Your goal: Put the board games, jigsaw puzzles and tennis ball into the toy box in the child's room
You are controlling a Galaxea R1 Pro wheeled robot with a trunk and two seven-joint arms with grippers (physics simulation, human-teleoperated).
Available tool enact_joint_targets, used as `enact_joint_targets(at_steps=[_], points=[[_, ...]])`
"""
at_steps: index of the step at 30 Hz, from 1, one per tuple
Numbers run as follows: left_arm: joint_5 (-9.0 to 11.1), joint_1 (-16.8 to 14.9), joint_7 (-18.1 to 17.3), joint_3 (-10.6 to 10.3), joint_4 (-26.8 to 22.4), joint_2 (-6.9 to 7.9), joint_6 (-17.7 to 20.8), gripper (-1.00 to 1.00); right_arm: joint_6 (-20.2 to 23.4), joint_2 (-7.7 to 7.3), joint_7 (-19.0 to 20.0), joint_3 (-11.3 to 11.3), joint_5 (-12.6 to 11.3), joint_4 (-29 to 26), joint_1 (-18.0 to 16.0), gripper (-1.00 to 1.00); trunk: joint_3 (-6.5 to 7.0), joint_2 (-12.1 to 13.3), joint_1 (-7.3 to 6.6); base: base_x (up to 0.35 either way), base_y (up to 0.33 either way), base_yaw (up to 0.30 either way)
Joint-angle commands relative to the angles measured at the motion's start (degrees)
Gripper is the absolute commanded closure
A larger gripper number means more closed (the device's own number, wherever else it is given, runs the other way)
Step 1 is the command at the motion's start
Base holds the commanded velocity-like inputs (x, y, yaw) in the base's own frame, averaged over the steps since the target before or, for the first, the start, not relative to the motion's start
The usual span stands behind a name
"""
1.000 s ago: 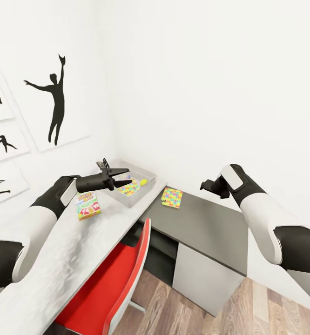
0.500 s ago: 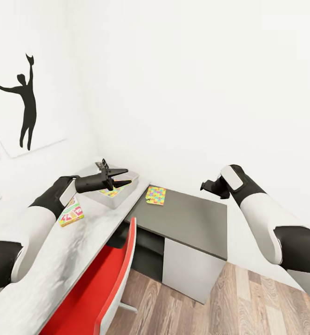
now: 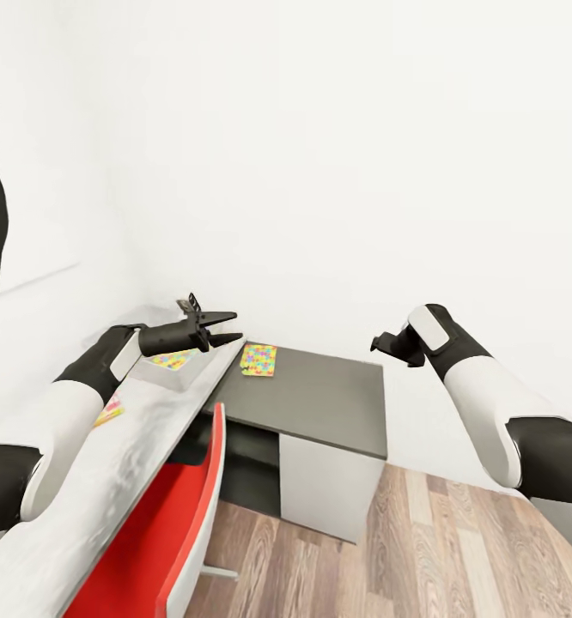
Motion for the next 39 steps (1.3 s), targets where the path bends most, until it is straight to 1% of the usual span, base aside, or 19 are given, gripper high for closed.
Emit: enact_joint_targets(at_steps=[1,20,31,39], points=[[0.26,-0.06,-0.21,-0.31,0.00,0.06,0.57,-1.00,0.13,-0.04,-0.46,0.36,-0.61,-0.05,-0.06,-1.00,-0.10,-0.13,0.03,-0.078,0.091,-0.279],[0.24,-0.06,-0.21,-0.31,0.09,0.13,0.57,-1.00,-0.02,-0.07,-0.46,0.36,-0.59,0.04,0.28,-1.00,0.42,-0.13,0.03,-0.055,0.054,-0.279],[0.24,-0.06,-0.17,-0.32,0.09,0.37,0.51,-1.00,-0.53,-0.49,-0.46,0.36,-0.49,0.04,1.91,-1.00,0.72,-0.13,0.03,-0.014,0.019,-0.279],[0.24,-0.06,0.15,-0.31,0.16,0.39,0.48,-1.00,-3.40,-0.47,-0.46,0.46,-0.17,0.04,5.22,-1.00,0.94,-0.13,0.03,-0.001,0.001,-0.279]])
